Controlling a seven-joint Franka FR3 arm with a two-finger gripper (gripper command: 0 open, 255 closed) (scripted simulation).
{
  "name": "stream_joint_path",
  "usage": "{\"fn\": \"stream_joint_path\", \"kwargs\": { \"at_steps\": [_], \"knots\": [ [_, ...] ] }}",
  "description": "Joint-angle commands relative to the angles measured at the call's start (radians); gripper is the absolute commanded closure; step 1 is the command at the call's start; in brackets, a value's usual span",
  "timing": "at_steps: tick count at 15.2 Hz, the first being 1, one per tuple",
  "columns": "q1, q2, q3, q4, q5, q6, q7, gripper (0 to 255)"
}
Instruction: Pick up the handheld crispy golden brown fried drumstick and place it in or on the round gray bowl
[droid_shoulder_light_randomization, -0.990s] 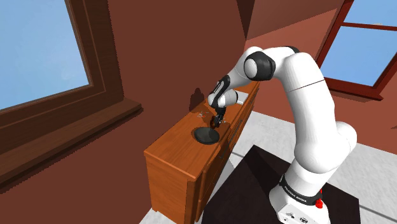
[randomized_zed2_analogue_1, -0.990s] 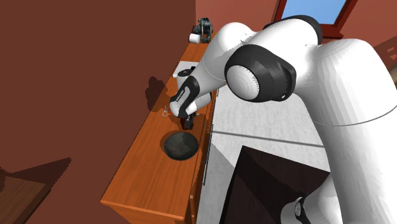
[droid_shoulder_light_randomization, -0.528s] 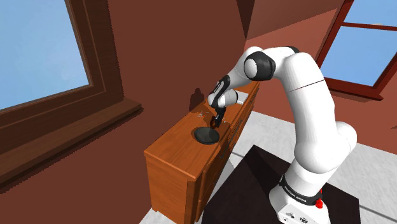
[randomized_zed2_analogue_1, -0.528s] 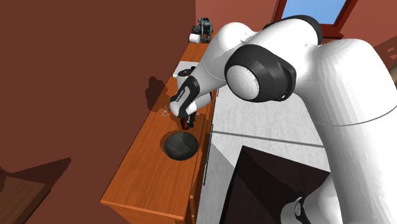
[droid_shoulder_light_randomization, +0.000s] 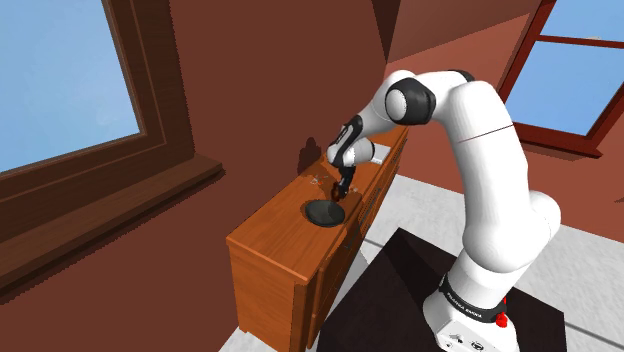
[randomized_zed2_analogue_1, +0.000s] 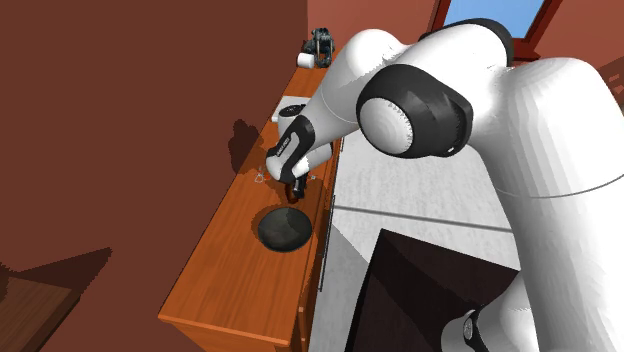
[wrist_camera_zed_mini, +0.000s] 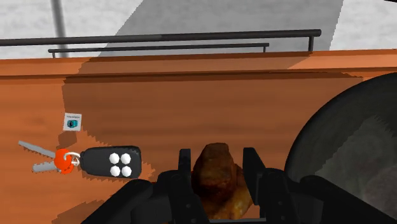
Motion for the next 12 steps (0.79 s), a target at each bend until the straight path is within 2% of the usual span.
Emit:
{"fn": "stream_joint_path", "kwargs": {
  "at_steps": [1,12],
  "knots": [
    [0.004,-0.021,-0.005,-0.005,-0.004,-0.015,0.002,255],
    [0.028,-0.140,-0.036,-0.029,-0.035,-0.110,0.013,255]
  ]
}}
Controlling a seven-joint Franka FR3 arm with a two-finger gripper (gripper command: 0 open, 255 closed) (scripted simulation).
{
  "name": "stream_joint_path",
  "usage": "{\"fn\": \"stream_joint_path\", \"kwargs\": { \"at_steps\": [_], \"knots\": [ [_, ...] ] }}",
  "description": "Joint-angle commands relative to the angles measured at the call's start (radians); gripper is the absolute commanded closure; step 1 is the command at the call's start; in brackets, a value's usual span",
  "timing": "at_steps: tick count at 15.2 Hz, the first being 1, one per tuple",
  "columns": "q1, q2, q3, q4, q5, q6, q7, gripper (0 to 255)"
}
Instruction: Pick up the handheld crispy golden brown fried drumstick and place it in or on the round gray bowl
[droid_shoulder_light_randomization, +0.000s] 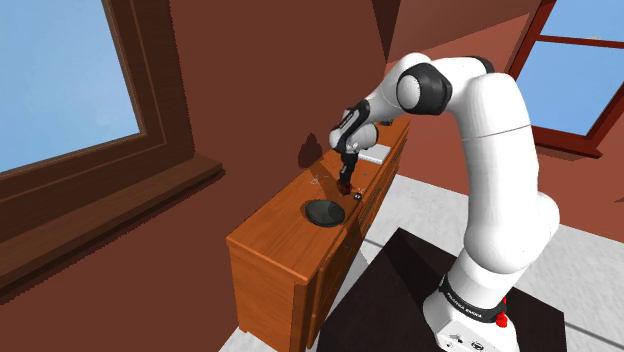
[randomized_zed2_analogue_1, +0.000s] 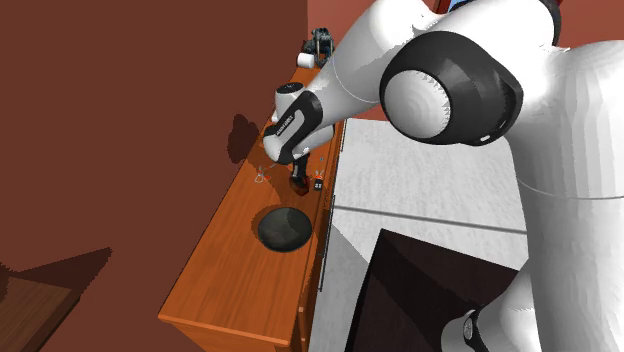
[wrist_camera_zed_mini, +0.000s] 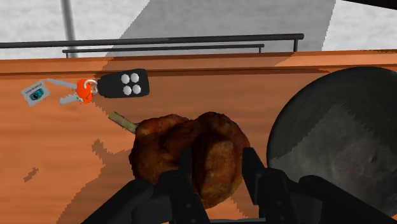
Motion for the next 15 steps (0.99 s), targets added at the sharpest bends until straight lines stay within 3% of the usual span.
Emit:
{"fn": "stream_joint_path", "kwargs": {
  "at_steps": [1,8,15],
  "knots": [
    [0.004,-0.022,-0.006,-0.003,-0.006,-0.019,0.002,255],
    [0.017,-0.090,-0.022,-0.002,-0.027,-0.086,0.011,255],
    [0.155,-0.271,-0.031,-0.223,-0.100,-0.049,0.172,255]
  ]
}}
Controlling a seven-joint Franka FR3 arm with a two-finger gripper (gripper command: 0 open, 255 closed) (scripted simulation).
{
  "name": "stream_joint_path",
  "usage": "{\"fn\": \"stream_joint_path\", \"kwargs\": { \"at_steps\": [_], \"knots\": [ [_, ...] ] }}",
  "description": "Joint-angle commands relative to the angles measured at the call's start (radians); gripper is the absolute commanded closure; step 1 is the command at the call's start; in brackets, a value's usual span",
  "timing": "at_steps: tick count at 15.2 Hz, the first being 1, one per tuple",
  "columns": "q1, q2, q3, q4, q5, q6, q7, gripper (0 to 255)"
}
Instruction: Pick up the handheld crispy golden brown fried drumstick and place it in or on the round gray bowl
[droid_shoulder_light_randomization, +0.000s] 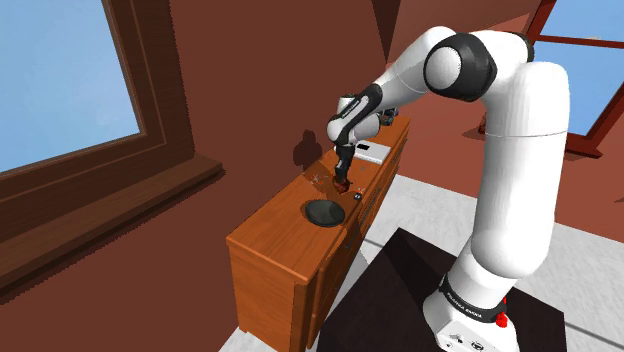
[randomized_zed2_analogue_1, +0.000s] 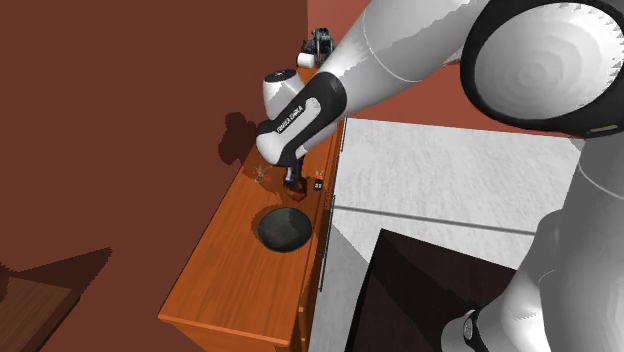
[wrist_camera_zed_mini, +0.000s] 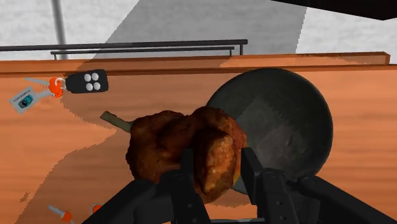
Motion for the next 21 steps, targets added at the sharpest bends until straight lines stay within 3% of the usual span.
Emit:
{"fn": "stream_joint_path", "kwargs": {
  "at_steps": [1,8,21],
  "knots": [
    [0.036,-0.050,-0.001,-0.050,-0.023,-0.001,0.049,255],
    [0.152,-0.205,0.027,-0.201,-0.101,-0.011,0.242,255],
    [0.136,-0.054,0.047,-0.217,-0.051,0.154,0.218,255]
  ]
}}
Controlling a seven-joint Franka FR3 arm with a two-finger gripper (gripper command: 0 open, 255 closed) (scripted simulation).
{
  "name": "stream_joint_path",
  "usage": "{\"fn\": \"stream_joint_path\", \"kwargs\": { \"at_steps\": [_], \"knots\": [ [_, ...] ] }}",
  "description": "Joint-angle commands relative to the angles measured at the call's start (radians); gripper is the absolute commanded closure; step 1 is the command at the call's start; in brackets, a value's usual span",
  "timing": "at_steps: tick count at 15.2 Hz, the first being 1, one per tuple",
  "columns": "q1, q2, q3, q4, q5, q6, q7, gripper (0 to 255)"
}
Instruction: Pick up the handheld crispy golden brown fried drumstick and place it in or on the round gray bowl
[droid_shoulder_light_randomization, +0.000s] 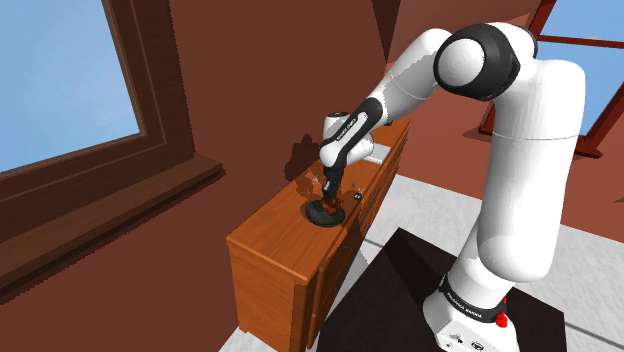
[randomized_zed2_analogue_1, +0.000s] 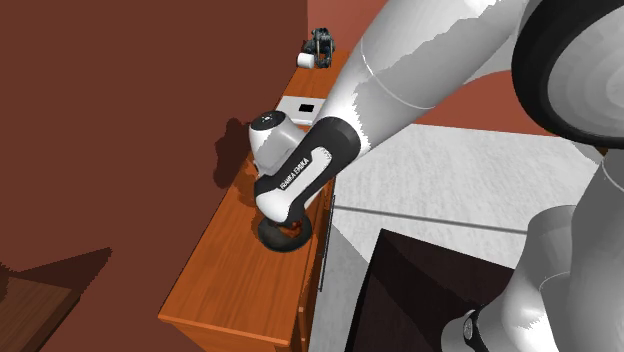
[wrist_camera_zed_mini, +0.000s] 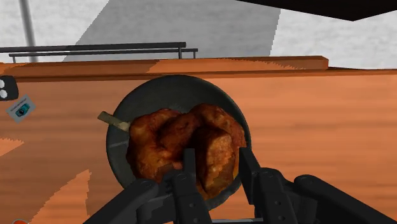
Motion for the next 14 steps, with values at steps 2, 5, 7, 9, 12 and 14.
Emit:
{"fn": "stream_joint_path", "kwargs": {
  "at_steps": [2,5,7,9,12,14],
  "knots": [
    [-0.005,0.037,0.007,0.000,0.013,0.037,-0.006,255],
    [-0.012,0.076,0.016,0.003,0.026,0.072,-0.012,255],
    [-0.017,0.102,0.022,0.006,0.034,0.095,-0.017,255],
    [-0.019,0.115,0.025,0.008,0.038,0.106,-0.019,255],
    [-0.019,0.115,0.025,0.008,0.038,0.106,-0.019,255],
    [-0.019,0.115,0.025,0.008,0.038,0.106,-0.019,255]
  ]
}}
